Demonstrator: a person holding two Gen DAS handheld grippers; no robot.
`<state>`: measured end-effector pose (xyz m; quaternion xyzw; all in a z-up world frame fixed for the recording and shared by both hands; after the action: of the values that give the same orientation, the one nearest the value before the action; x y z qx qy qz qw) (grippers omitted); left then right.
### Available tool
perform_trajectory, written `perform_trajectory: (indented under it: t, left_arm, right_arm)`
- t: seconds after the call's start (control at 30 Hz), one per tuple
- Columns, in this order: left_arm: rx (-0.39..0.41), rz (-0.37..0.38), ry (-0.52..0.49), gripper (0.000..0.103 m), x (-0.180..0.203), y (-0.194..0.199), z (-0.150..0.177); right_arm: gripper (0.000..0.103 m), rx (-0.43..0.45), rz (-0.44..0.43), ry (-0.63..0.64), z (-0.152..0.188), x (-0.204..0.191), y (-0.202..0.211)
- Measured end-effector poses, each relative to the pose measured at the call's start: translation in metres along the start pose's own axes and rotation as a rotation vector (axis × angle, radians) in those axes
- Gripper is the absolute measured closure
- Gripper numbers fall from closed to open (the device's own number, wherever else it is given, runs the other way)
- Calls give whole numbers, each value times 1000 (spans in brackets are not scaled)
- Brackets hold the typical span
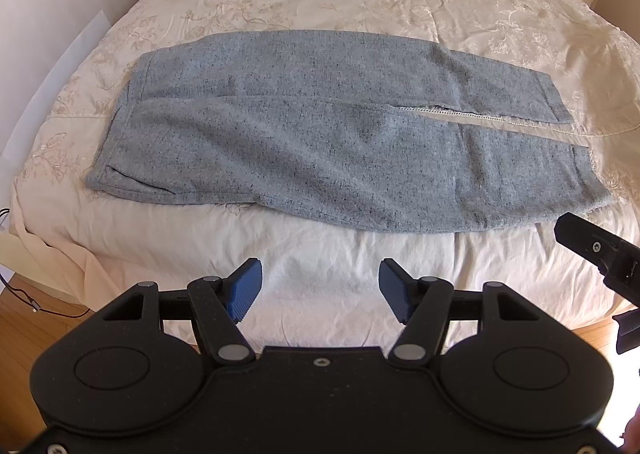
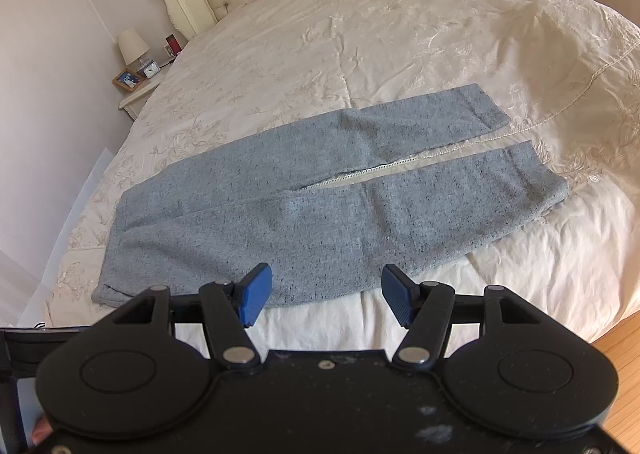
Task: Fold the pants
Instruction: 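Move both open grippers toward the grey pants on the bed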
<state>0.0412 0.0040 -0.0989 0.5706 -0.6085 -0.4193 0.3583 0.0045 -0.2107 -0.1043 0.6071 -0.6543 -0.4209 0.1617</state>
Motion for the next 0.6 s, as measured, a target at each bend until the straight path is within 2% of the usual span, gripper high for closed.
perform_trajectory:
  t: [0.37,0.6]
  left_arm:
    - [-26,6,12,37,7,-4,3]
    - [-4,38,21,37,6,-6,-1]
  right_arm:
    - [39,-7,-1,-3,0,0,-4]
    - [39,-16,-11,-10,1,-1,-9]
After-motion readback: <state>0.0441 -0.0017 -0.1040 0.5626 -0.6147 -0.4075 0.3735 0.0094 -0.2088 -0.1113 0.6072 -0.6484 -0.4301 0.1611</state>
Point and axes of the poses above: each gripper's, at about its wrist camera, not at the fingertips, and y roughly against the way its jaws point, x to its right, z to its underside, the point moved 10 cm from there along -y, roughly the way its jaws point, and after that the axes turned 1 degree about -x, right-handed, at the moved point
